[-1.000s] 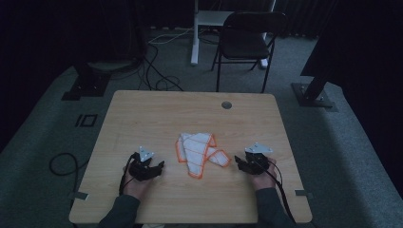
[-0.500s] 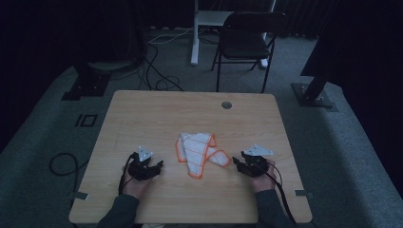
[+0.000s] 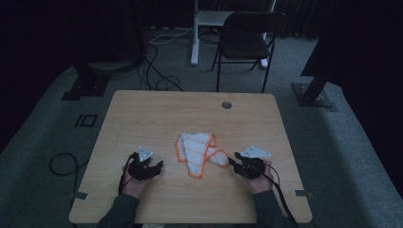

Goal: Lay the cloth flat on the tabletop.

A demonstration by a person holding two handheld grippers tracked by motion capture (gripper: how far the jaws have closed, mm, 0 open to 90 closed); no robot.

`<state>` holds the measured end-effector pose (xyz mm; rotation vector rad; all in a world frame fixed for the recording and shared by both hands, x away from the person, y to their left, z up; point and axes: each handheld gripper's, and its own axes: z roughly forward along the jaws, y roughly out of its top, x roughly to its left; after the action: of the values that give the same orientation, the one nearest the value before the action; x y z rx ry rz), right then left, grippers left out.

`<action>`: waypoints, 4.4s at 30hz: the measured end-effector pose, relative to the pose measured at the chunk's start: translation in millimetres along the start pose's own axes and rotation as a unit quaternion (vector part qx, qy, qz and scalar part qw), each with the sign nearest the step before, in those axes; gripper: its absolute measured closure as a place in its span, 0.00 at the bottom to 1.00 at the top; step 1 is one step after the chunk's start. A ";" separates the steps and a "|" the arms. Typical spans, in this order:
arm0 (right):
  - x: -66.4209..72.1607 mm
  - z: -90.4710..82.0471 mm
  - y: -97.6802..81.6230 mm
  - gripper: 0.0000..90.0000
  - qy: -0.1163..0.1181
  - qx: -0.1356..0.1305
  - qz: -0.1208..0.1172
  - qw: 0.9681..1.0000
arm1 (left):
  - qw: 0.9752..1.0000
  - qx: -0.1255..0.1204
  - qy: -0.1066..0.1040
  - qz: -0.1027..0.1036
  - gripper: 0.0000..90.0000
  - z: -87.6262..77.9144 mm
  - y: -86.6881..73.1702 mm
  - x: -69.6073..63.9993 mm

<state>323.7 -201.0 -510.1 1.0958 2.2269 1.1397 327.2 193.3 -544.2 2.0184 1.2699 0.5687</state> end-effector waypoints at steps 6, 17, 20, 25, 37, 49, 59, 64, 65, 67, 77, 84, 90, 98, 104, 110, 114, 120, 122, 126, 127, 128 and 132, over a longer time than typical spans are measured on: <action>7.8 0.1 3.0 0.69 0.012 -0.006 -0.006 1.000 | 1.000 0.000 -0.001 0.001 0.47 0.2 0.1 -0.2; 22.3 2.8 7.4 0.70 0.054 -0.013 -0.012 0.998 | 1.000 0.001 -0.002 0.003 0.47 0.5 0.5 -0.3; 27.8 5.6 8.5 0.71 0.065 -0.012 -0.015 0.998 | 1.000 0.000 -0.002 0.003 0.47 0.6 0.6 -0.4; 36.7 10.9 9.2 0.72 0.076 -0.007 -0.025 0.997 | 1.000 0.001 -0.002 0.003 0.47 0.8 0.8 -0.5; 52.2 18.4 10.8 0.72 0.093 -0.006 -0.040 0.995 | 1.000 0.000 -0.009 0.009 0.52 0.6 1.2 -7.7; 62.6 22.5 11.8 0.74 0.102 -0.005 -0.048 0.994 | 0.999 -0.003 -0.043 0.021 0.57 0.1 6.9 -23.1; 70.0 26.5 13.7 0.74 0.110 -0.005 -0.055 0.992 | 0.997 -0.014 -0.055 0.052 0.60 2.8 22.6 -34.5; 75.9 29.6 15.2 0.74 0.116 -0.003 -0.065 0.991 | 0.995 -0.010 -0.068 0.068 0.67 8.6 26.3 -41.1; 76.8 30.1 15.4 0.74 0.117 -0.004 -0.065 0.991 | 0.995 -0.010 -0.068 0.070 0.68 9.7 26.7 -41.9; 78.3 31.5 15.7 0.74 0.118 -0.002 -0.068 0.991 | 0.995 -0.010 -0.072 0.069 0.68 12.2 27.6 -44.2; 85.2 41.0 14.8 0.73 0.125 0.009 -0.076 0.989 | 0.993 -0.005 -0.085 0.076 0.68 27.1 32.9 -54.9; 86.7 48.2 11.9 0.71 0.125 0.020 -0.081 0.989 | 0.993 -0.001 -0.084 0.087 0.71 33.4 38.7 -61.9; 89.5 55.4 8.7 0.70 0.125 0.035 -0.087 0.988 | 0.993 0.001 -0.086 0.076 0.71 38.2 39.5 -60.6; 91.5 63.4 4.7 0.72 0.118 0.053 -0.090 0.988 | 0.993 0.004 -0.086 0.077 0.72 39.4 41.1 -60.8; 90.1 64.0 5.6 0.85 0.108 0.056 -0.088 0.989 | 0.994 0.006 -0.076 0.082 0.79 39.6 41.5 -61.6; 87.1 64.7 6.7 0.97 0.103 0.059 -0.085 0.989 | 0.993 0.013 -0.075 0.092 0.94 39.2 43.4 -64.3; 87.1 62.7 7.4 0.98 0.095 0.057 -0.089 0.990 | 0.993 0.011 -0.080 0.089 0.96 39.0 42.6 -62.6; 81.7 53.8 13.9 0.98 0.089 0.039 -0.090 0.991 | 0.993 0.012 -0.075 0.091 0.96 38.0 41.8 -62.8; 78.7 51.5 15.5 0.98 0.084 0.035 -0.088 0.992 | 0.993 0.013 -0.074 0.093 0.96 37.5 41.8 -62.5; 72.1 47.2 17.9 0.98 0.075 0.031 -0.086 0.993 | 0.993 0.017 -0.071 0.097 0.96 35.8 41.2 -60.9; 70.5 46.1 18.6 0.98 0.072 0.030 -0.085 0.993 | 0.993 0.016 -0.071 0.096 0.96 35.5 40.7 -60.5; 68.6 45.3 19.2 0.98 0.070 0.029 -0.085 0.994 | 0.993 0.016 -0.070 0.096 0.96 34.8 40.1 -59.8; 61.5 42.9 20.9 0.98 0.061 0.028 -0.083 0.994 | 0.993 0.016 -0.069 0.095 0.96 32.2 37.7 -56.5</action>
<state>323.7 -123.6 -518.4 0.8643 2.4063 1.1061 347.3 121.1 -538.6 2.1797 1.0188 0.4882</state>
